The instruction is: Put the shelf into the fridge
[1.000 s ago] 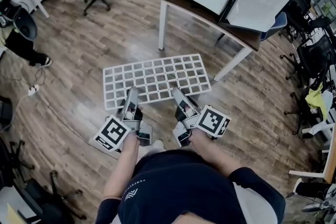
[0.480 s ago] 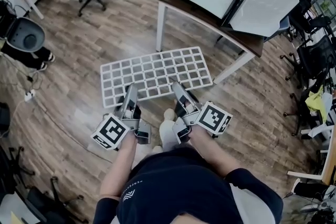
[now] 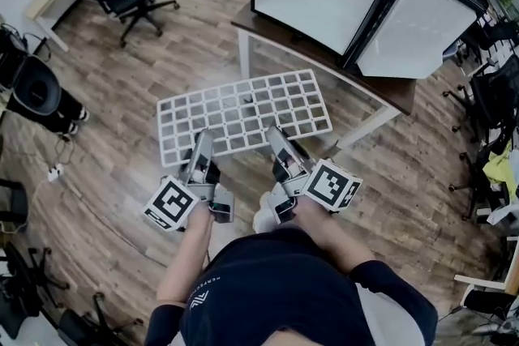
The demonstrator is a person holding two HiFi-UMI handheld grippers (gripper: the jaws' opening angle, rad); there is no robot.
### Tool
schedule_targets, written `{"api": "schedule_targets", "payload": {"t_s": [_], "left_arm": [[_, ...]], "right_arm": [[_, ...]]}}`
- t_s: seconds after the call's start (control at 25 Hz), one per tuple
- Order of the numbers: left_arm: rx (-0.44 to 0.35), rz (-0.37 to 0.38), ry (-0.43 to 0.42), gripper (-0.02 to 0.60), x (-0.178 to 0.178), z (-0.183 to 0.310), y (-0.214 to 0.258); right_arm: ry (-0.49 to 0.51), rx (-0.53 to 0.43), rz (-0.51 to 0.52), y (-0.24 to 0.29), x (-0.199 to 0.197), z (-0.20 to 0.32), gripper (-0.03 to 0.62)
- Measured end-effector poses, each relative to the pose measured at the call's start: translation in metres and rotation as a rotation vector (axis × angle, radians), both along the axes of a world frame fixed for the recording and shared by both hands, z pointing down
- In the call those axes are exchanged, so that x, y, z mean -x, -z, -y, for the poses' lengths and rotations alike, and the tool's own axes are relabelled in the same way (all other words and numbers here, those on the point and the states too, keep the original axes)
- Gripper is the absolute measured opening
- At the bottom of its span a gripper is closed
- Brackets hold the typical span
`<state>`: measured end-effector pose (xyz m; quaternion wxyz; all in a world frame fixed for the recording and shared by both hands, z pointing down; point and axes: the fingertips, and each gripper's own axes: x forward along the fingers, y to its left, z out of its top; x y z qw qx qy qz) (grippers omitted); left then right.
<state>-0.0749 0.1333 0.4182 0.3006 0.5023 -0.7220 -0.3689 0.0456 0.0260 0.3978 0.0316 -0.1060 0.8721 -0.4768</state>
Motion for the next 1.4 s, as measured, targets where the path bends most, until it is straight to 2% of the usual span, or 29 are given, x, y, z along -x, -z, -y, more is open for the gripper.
{"api": "schedule_targets", "payload": {"t_s": [0.24,0.4,0.48,0.64,0.84,1.08,1.4], "left_arm": [[-0.033,0.008,-0.031,0.115,0.018,0.057,0.008],[-0.091,-0.043,-0.053,0.111,0.023,0.094,0.012],[-0.088,-0.041,-0.065,0.112,0.025,0.108,0.013],[-0.165,-0.086,-0.096,0.11,0.022,0.136,0.025],[-0.158,-0.062,-0.108,0.111,0.027,0.153,0.029],[-0.195,-0.078,-0.143,0.11,0.028,0.169,0.04],[-0.205,-0.082,-0.215,0.11,0.041,0.202,0.045]], "right_arm": [[-0.028,-0.017,0.016,0.007,0.015,0.051,0.089],[-0.058,-0.017,0.017,0.007,0.018,0.079,0.089],[-0.077,-0.006,0.017,0.006,0.018,0.091,0.091],[-0.096,-0.022,0.02,0.012,0.019,0.11,0.092],[-0.102,-0.034,0.029,0.015,0.02,0.125,0.097],[-0.127,-0.057,0.029,0.017,0.02,0.132,0.101],[-0.179,-0.102,0.022,0.023,0.025,0.15,0.11]]}}
